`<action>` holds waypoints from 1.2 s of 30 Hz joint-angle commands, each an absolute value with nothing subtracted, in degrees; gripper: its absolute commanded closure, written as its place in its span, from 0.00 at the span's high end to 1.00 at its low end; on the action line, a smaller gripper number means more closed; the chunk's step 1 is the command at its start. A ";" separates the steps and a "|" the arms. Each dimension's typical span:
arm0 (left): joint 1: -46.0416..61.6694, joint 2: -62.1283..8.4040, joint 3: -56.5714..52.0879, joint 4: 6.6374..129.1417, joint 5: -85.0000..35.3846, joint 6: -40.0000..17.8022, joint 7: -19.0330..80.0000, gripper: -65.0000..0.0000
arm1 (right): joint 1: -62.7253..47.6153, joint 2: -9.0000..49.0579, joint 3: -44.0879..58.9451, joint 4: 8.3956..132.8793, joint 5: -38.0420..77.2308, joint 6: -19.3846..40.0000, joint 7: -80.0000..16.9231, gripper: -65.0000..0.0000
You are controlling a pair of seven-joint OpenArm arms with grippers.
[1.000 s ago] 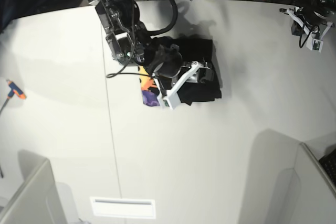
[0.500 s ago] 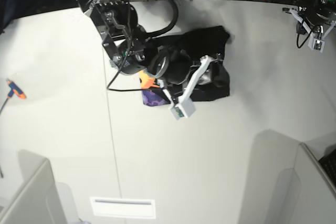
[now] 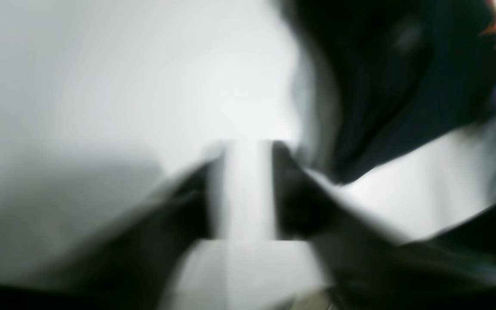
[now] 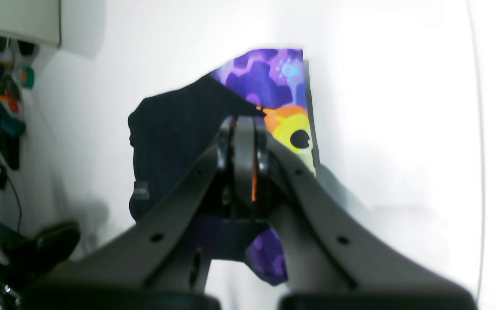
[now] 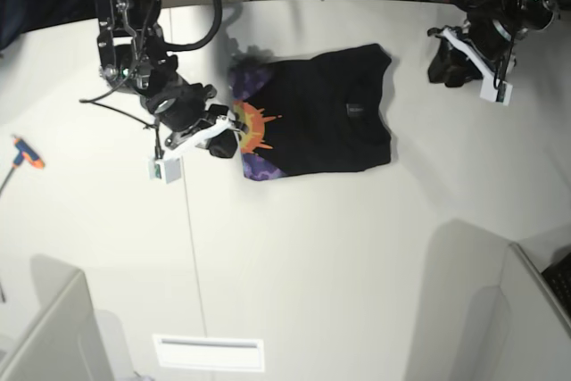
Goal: Fold the T-shirt properly
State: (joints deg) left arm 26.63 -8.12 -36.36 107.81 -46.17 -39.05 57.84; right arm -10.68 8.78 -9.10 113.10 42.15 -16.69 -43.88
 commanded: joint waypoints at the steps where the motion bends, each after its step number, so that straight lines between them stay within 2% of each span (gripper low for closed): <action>1: 25.80 -7.69 -35.30 108.18 -47.78 -39.43 56.75 0.58 | -10.15 9.36 -9.19 114.15 42.77 -16.04 -43.12 0.00; 3: 23.43 -5.85 -33.19 106.51 -47.87 -39.43 56.75 0.91 | -10.86 9.54 -9.10 114.15 42.77 -16.04 -43.12 0.00; 4: 22.29 -4.88 -32.31 105.19 -47.87 -39.43 56.75 1.00 | -11.03 9.54 -9.10 114.15 42.77 -16.04 -43.03 0.00; 8: 17.27 -2.51 -27.82 97.71 -47.69 -39.16 56.75 1.00 | -11.30 10.15 -9.19 114.15 42.77 -16.04 -43.21 0.00; 11: 14.64 -2.15 -24.48 92.00 -47.69 -35.47 56.48 1.00 | -11.30 10.68 -9.27 114.15 42.77 -16.04 -43.21 0.00; 19: 8.75 1.45 -23.08 83.12 -47.60 -33.45 56.40 1.00 | -11.38 12.09 -9.01 114.15 42.77 -16.04 -43.03 0.00; 24: 6.99 1.19 -20.79 78.46 -46.02 -27.47 56.40 0.99 | -12.09 12.18 -7.25 114.15 42.77 -16.04 -42.86 0.00; 25: 6.81 1.19 -19.74 78.37 -45.58 -27.47 56.40 0.90 | -12.18 12.18 -6.64 114.15 42.77 -16.04 -42.86 0.00; 31: 4.00 0.04 -13.05 77.93 -39.52 -26.59 56.75 0.08 | -13.05 12.18 -3.21 114.15 42.77 -16.04 -42.86 0.00; 32: 3.30 -0.31 -11.30 77.49 -37.76 -25.89 56.75 0.00 | -13.49 12.18 -2.42 114.15 42.77 -15.96 -42.95 0.00; 36: -0.31 -4.35 -2.59 77.76 -33.27 -24.66 56.84 0.00 | -15.96 11.82 2.77 114.15 42.77 -10.51 -42.95 0.00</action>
